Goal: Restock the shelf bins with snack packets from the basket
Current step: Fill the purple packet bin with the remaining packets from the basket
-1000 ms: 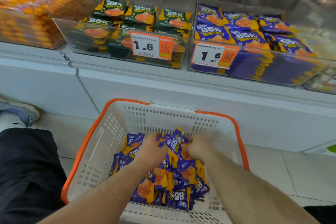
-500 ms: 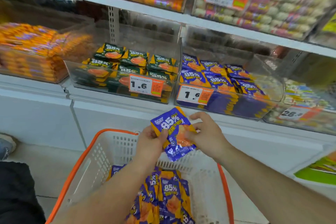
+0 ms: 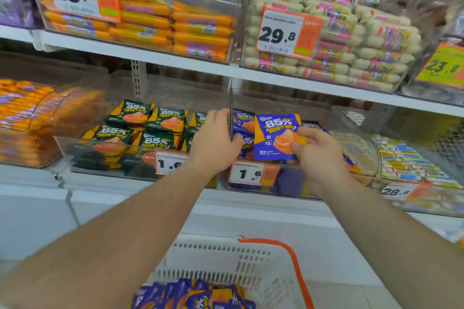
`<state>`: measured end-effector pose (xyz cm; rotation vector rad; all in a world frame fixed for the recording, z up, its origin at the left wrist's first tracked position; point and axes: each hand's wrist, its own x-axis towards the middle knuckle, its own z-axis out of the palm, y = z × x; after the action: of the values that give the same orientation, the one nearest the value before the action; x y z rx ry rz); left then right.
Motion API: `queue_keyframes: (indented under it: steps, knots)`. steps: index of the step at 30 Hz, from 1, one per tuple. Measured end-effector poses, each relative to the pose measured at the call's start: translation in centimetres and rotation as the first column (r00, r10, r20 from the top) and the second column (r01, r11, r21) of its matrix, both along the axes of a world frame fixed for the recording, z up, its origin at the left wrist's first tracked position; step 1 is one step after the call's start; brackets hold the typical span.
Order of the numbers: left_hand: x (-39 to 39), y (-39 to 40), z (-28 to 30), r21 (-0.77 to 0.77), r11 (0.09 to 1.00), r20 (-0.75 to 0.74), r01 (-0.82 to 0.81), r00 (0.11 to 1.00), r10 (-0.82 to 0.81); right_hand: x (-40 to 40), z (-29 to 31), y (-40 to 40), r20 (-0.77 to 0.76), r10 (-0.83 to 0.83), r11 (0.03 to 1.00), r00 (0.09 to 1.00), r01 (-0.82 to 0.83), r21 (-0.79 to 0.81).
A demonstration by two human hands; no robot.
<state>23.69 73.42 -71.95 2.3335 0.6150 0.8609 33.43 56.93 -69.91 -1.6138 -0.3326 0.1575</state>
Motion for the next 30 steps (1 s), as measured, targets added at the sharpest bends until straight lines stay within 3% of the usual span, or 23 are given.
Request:
queue_keyframes:
  steps: [3,6,9,13,16,19,25,30]
  knots:
    - [1.7,0.9,-0.3,0.02,1.0,-0.256,0.013,0.967,-0.007,3.5,0.4,3.0,-0.059,-0.016,0.999,0.998,0.013,-0.043]
    - [1.9,1.0,-1.0,0.09,0.996,-0.323,-0.027,0.945,0.055,6.5,0.7,6.6,-0.108,-0.014,0.996,0.994,0.004,-0.092]
    - [1.8,1.1,-1.3,0.126,0.992,-0.338,-0.021,0.939,0.063,8.9,0.6,10.0,-0.115,0.006,0.985,0.993,-0.025,-0.169]
    - [1.8,1.1,-1.2,0.125,0.992,-0.335,-0.013,0.941,0.055,10.1,-0.2,13.1,0.04,0.058,0.923,0.998,-0.038,-0.383]
    - [1.7,1.1,-1.4,0.133,0.991,-0.312,0.004,0.949,0.038,10.6,-1.3,14.6,0.301,-0.003,0.749,0.954,0.202,-0.631]
    - [1.8,1.2,-1.5,0.131,0.991,-0.289,0.004,0.957,0.034,10.8,-2.2,15.3,0.354,0.132,0.608,0.926,0.206,-0.767]
    - [2.0,1.2,-1.8,0.133,0.991,-0.287,-0.009,0.957,0.047,11.7,-3.0,16.5,0.349,0.206,0.478,0.914,0.218,-0.851]
    - [1.9,1.2,-1.7,0.101,0.995,-0.275,0.019,0.961,0.01,12.1,-3.0,16.0,0.349,0.232,0.448,0.908,0.218,-0.867]
